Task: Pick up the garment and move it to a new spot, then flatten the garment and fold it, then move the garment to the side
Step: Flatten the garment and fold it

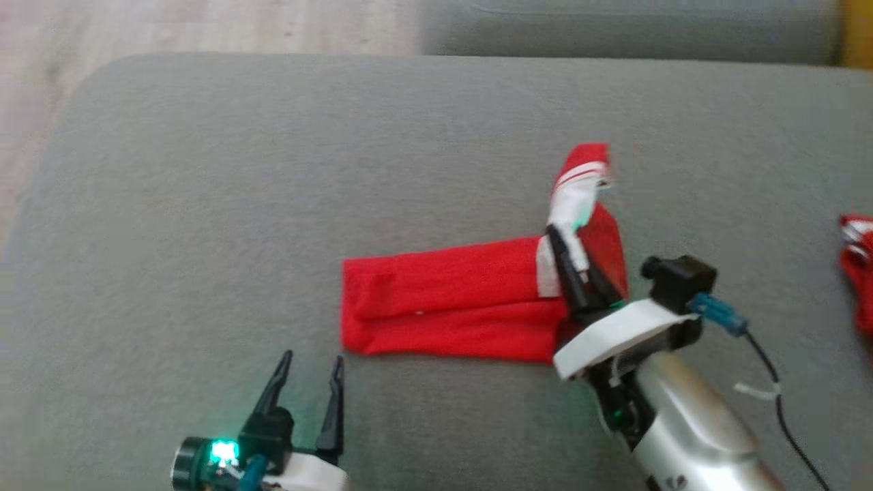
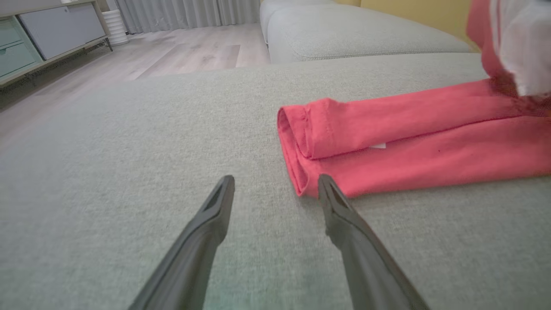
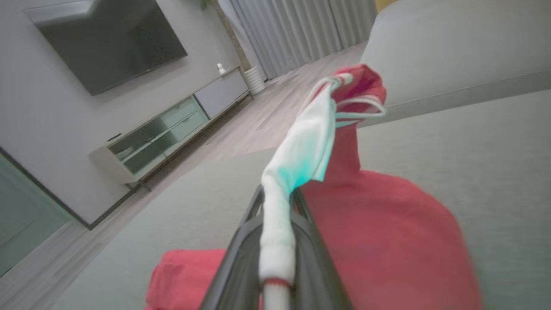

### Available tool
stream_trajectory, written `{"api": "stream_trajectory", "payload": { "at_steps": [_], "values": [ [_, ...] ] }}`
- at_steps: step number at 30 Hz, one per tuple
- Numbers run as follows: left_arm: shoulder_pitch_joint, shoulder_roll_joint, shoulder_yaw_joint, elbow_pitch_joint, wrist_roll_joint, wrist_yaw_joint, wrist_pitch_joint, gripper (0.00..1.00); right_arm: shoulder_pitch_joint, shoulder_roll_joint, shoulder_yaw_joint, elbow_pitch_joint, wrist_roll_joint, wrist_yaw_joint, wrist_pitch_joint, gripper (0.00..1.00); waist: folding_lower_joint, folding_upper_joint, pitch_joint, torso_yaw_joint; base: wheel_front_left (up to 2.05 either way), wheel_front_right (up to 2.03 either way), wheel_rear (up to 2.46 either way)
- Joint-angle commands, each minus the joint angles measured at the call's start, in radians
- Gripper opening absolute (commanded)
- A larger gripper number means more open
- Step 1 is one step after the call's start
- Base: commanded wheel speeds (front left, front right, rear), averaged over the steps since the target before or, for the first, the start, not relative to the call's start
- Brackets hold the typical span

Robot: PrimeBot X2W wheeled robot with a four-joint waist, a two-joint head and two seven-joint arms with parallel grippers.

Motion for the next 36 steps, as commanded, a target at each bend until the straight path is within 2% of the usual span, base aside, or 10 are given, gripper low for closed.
{"api": "stream_trajectory", "payload": {
  "at_steps": [1, 10, 11, 12, 13, 17, 20, 24, 28, 36],
  "values": [
    [-0.018, 0.002, 0.012, -0.02, 0.002, 0.0, -0.005, 1.0, -0.015, 0.017, 0.05, -0.031, 0.03, -0.001, -0.007, 0.0, 0.0, 0.0, -0.018, 0.082, 0.0, 0.0, 0.0],
    [0.014, 0.002, -0.027, 0.0, 0.005, -0.002, -0.005, 1.0, -0.063, 0.017, 0.21, 0.026, 0.184, -0.001, -0.007, 0.0, 0.0, 0.0, -0.04, 0.27, 0.0, 0.0, 0.0],
    [0.016, 0.002, -0.026, 0.0, 0.004, -0.001, -0.005, 1.0, -0.069, 0.017, 0.218, 0.033, 0.203, -0.001, -0.007, 0.18, 0.0, 0.0, -0.04, 0.278, 0.0, 0.0, 0.0],
    [0.018, 0.002, -0.024, 0.001, 0.003, 0.001, -0.005, 1.0, -0.075, 0.017, 0.232, 0.038, 0.221, -0.001, -0.007, 0.67, 0.0, 0.0, -0.041, 0.282, 0.0, 0.0, 0.0],
    [0.019, 0.002, -0.023, 0.002, 0.001, 0.003, -0.005, 1.0, -0.081, 0.017, 0.244, 0.044, 0.239, -0.001, -0.007, 1.0, 0.0, 0.0, -0.041, 0.284, 0.0, 0.0, 0.0],
    [0.015, 0.002, -0.014, -0.008, -0.002, 0.01, -0.005, 1.0, -0.1, 0.017, 0.238, 0.037, 0.255, -0.001, -0.007, 1.0, 0.0, 0.0, -0.044, 0.251, 0.0, 0.0, 0.0],
    [0.004, 0.002, 0.003, -0.024, -0.001, 0.018, -0.005, 1.0, -0.09, 0.017, 0.167, 0.041, 0.207, -0.001, -0.007, 1.0, 0.0, 0.0, -0.049, 0.195, 0.0, 0.0, 0.0],
    [-0.01, 0.002, 0.021, -0.04, 0.003, 0.021, -0.005, 1.0, -0.067, 0.017, 0.055, 0.049, 0.123, -0.001, -0.007, 1.0, 0.0, 0.0, -0.053, 0.13, 0.0, 0.0, 0.0],
    [-0.035, 0.003, 0.052, -0.059, 0.013, 0.028, -0.005, 1.0, -0.01, 0.017, -0.139, 0.038, -0.042, -0.001, -0.007, 1.0, 0.0, 0.0, -0.051, 0.021, 0.0, 0.0, 0.0],
    [-0.029, 0.017, 0.109, -0.068, 0.025, 0.055, -0.005, 1.0, 0.078, 0.017, -0.284, 0.011, -0.243, -0.001, -0.007, 1.0, 0.0, 0.0, -0.058, -0.116, 0.0, 0.0, 0.0]
  ]
}}
